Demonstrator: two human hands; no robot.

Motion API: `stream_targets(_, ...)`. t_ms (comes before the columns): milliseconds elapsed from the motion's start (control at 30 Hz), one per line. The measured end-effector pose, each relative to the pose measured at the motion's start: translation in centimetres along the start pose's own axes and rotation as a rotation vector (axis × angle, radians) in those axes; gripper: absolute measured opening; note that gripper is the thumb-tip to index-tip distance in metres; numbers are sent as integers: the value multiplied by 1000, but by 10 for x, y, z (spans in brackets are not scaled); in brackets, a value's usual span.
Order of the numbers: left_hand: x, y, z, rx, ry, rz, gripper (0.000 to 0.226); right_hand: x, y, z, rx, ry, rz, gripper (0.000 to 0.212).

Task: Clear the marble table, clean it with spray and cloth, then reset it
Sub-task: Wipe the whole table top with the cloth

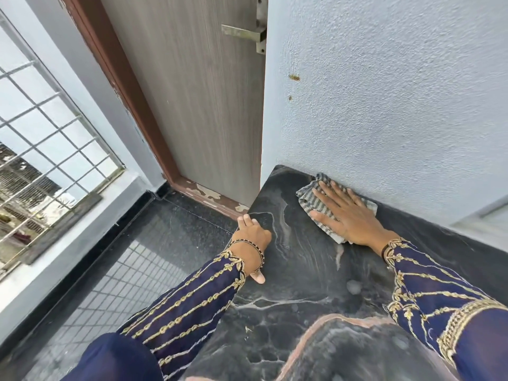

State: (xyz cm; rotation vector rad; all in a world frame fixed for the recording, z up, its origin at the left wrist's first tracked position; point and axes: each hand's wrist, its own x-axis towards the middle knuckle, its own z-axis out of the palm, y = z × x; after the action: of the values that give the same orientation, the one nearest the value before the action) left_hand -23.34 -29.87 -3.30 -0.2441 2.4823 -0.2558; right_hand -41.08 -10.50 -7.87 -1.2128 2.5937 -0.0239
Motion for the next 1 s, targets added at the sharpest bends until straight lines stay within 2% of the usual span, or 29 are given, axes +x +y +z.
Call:
stream_targets(133,0,1,-1,38,3,-6,117,8,-16,6,153,47,118,68)
stream_targets(233,-3,-1,0,0,18,-5,116,2,-35,18,65,78,156,69)
stream_targets(333,-12,-6,1,-103,27,-5,117,-19,-57,26,35,89,117,71)
stream_targets(467,-35,-9,3,-284,99,-18,112,-54,-96,44,7,151,79,63)
stream_targets(533,-55,-9,16,-425,186,-25,97,-75,-119,53,2,174,50,59)
stream_targets(633,-91,0,48,-577,341,-7,57,-109,-154,65,-6,175,1,58)
stream_targets(667,-107,3,59,-624,366,3,52,-123,-167,69,-6,169,-12,58)
stream_targets(833,-177,4,100,-753,432,10,42,-184,-232,91,22,131,-120,53)
stream_targets(933,-208,5,123,-746,418,0,48,-221,-273,105,37,77,-173,58)
stream_targets(1000,-224,3,136,-731,404,-11,53,-246,-296,114,13,64,-227,55)
